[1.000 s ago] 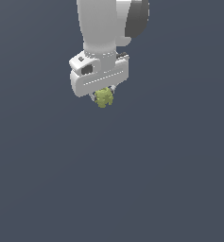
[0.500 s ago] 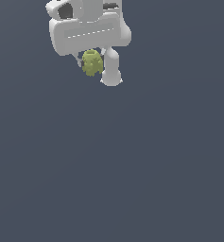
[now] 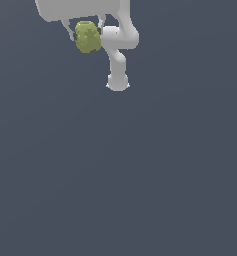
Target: Pick up the object and move it to a goal position.
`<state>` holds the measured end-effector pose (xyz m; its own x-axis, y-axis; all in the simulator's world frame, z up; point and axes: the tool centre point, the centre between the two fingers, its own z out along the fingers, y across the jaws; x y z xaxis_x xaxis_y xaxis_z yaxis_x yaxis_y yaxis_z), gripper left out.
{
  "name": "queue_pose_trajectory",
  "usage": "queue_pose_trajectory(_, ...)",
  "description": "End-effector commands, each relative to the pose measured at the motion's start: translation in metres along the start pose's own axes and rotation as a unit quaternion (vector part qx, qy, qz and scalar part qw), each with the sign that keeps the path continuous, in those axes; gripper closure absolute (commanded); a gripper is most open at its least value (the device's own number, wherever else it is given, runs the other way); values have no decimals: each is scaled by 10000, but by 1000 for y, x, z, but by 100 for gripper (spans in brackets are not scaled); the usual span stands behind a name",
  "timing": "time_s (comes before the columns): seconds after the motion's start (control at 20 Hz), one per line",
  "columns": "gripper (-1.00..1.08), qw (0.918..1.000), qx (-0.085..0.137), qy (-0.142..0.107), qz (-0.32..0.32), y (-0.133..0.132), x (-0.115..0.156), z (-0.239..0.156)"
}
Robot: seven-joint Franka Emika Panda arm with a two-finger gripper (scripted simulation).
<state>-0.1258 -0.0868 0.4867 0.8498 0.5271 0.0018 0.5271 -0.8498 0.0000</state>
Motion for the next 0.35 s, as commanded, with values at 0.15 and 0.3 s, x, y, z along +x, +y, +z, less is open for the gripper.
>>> queue_pose_trajectory(0.15, 108, 10000, 1, -8, -1, 2, -7, -17)
queue_pose_trajectory(0.3, 108, 10000, 1, -8, -1, 2, -8, -19)
